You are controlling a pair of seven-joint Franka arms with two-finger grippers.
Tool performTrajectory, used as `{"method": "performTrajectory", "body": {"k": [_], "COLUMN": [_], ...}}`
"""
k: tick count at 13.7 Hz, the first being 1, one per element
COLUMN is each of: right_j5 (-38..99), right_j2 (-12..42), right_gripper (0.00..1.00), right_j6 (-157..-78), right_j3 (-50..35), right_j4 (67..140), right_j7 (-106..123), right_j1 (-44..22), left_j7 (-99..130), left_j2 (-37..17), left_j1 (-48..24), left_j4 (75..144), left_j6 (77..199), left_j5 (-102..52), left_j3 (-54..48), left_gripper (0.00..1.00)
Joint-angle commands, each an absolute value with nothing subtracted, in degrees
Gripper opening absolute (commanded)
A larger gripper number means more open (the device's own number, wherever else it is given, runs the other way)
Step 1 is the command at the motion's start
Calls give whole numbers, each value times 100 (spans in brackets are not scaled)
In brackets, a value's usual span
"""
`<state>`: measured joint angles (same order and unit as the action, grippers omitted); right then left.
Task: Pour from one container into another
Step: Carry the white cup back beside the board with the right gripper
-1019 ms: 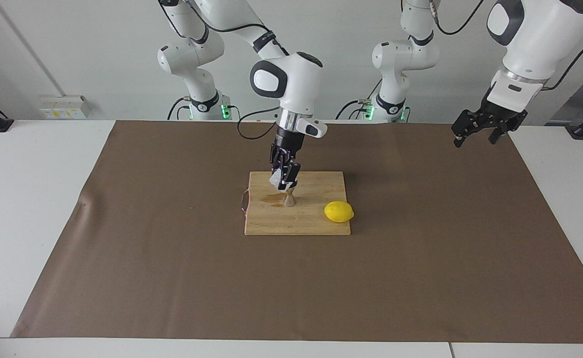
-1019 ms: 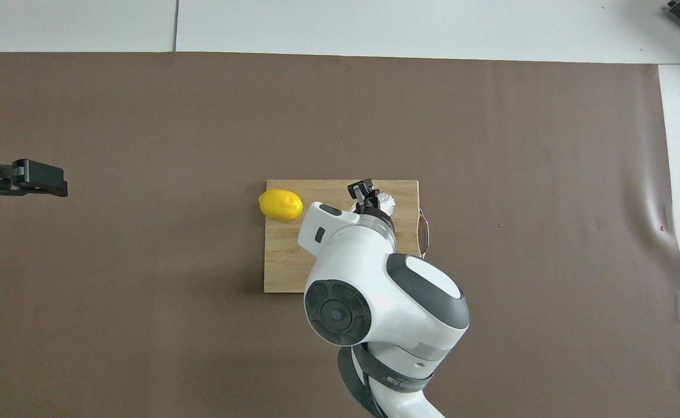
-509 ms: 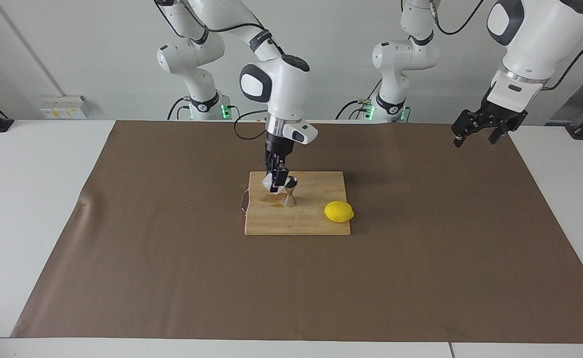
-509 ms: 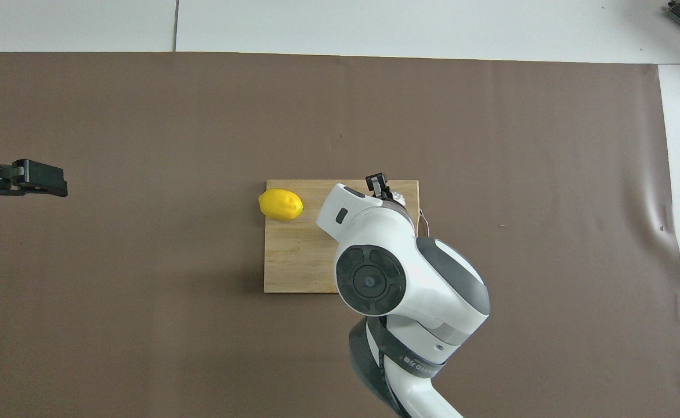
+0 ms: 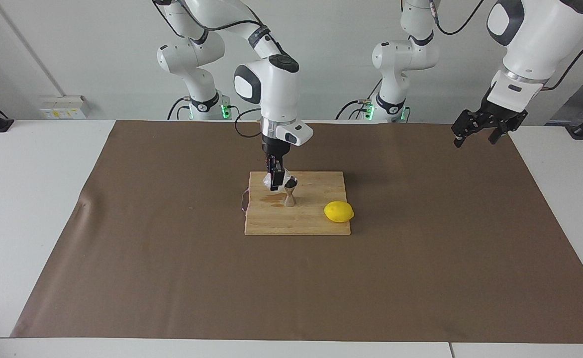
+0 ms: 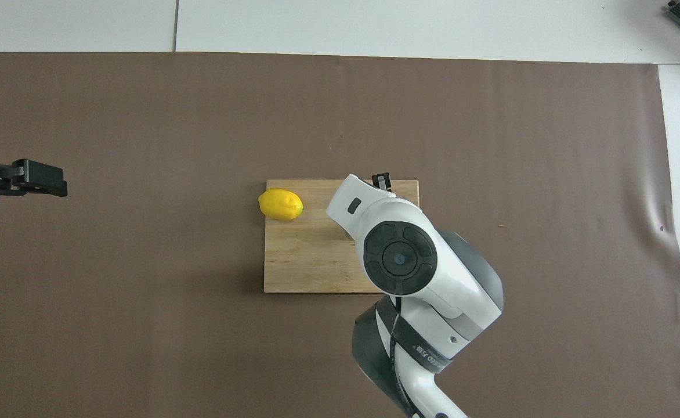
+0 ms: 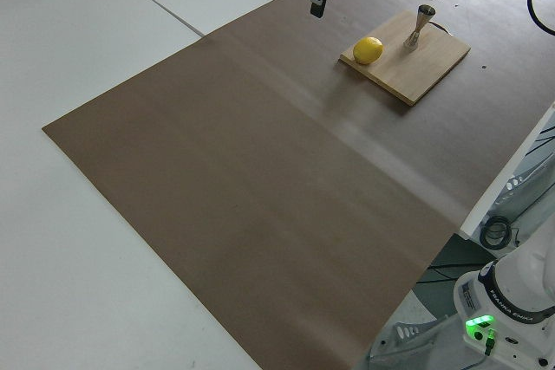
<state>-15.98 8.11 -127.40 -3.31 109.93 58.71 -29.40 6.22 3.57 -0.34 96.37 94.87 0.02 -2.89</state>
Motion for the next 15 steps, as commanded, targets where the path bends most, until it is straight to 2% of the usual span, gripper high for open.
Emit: {"method": "performTrajectory", "body": {"k": [1, 8, 15], "right_j5": [-908, 1069, 2030], "right_j2": [712, 729, 905], "right_gripper": [34, 34, 33], "right_j6": [-12832, -12832, -12823], "right_j3": [-396, -396, -396], "right_j4": [11118, 11592, 12102], "right_j7": [6589, 8751, 10483], "right_j1": [-2567, -1382, -195], "left_j7": [598, 598, 598], "left_j2": [492, 492, 492], "left_j1": [-18, -18, -18], "left_j4": [9765, 9765, 9765], "left_j6": [9457, 9457, 9457], "left_j5": [79, 79, 79], "left_j3": [-290, -290, -290], "left_gripper": [100, 100, 100]}}
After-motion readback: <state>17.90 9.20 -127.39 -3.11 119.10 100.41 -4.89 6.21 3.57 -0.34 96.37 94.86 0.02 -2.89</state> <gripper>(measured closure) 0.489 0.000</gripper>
